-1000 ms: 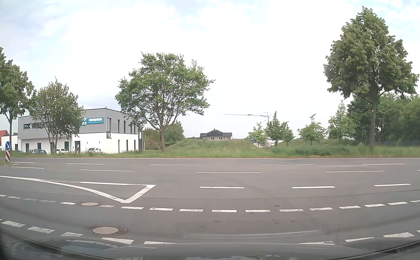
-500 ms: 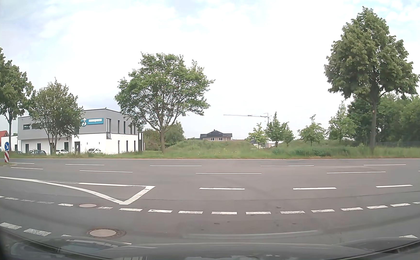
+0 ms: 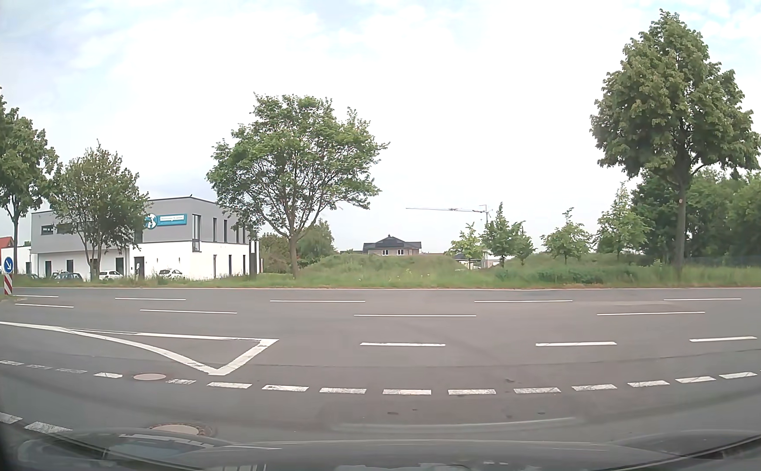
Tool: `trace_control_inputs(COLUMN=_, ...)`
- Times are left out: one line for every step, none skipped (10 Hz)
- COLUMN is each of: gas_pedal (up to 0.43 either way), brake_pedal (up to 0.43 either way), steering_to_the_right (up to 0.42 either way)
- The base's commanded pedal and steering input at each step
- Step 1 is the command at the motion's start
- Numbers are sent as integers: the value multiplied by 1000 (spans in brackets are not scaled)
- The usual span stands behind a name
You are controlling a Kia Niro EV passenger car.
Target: Follow the waypoints while adhering to traffic rules and regulations
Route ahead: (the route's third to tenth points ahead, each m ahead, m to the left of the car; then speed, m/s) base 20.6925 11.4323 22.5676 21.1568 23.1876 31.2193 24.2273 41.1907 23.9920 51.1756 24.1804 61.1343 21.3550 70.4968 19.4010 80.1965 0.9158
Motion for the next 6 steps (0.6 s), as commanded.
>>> trace_control_inputs(gas_pedal=0, brake_pedal=0, steering_to_the_right=-21)
trace_control_inputs(gas_pedal=0, brake_pedal=0, steering_to_the_right=-21)
trace_control_inputs(gas_pedal=0, brake_pedal=0, steering_to_the_right=-21)
trace_control_inputs(gas_pedal=0, brake_pedal=0, steering_to_the_right=-21)
trace_control_inputs(gas_pedal=0, brake_pedal=0, steering_to_the_right=-21)
trace_control_inputs(gas_pedal=0, brake_pedal=0, steering_to_the_right=-21)
